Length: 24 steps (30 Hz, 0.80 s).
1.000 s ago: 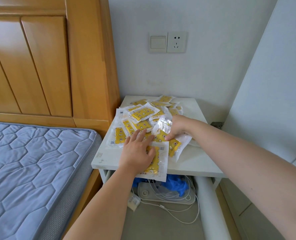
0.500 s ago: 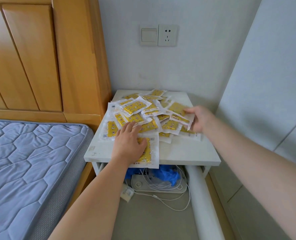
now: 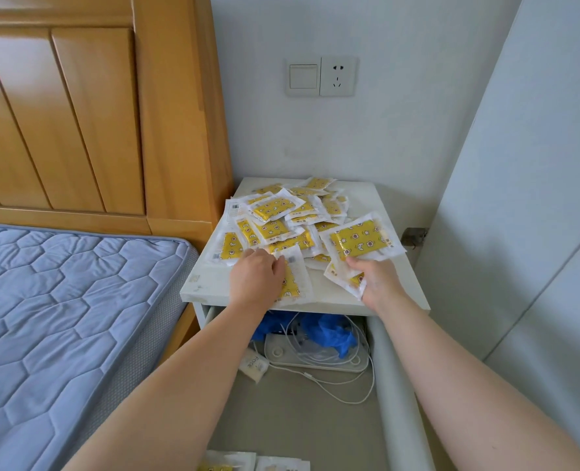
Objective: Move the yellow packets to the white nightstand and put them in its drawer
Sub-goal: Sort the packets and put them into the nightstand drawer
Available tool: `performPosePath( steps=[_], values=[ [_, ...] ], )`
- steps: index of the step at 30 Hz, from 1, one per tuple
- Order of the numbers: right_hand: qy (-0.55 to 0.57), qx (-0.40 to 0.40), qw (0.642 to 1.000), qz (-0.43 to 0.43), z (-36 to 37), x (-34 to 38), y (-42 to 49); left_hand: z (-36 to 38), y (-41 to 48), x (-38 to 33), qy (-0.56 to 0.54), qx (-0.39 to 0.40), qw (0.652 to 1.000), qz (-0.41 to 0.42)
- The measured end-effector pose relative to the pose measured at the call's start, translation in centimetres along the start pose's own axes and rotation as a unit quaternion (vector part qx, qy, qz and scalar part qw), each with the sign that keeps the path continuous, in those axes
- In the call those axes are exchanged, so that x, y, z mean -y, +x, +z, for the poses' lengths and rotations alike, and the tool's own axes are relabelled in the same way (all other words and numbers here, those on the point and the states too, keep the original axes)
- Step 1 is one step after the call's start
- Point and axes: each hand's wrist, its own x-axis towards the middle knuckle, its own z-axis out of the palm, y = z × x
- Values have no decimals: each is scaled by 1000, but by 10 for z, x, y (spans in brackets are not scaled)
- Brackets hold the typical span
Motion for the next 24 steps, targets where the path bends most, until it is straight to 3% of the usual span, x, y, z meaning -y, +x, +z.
performPosePath(
  steps=[6, 13, 21, 24],
  values=[
    [46, 38, 998, 19, -1, 5, -1, -10, -9, -11, 118, 109, 987, -17],
    [123, 87, 987, 57, -13, 10, -1, -23, 0, -21, 76, 163, 975, -132],
    [195, 119, 972, 61, -20, 10, 0, -28, 10, -32, -90, 191, 954, -210],
    [186, 119, 974, 49, -17, 11, 1, -27, 11, -24, -204, 187, 937, -215]
  ],
)
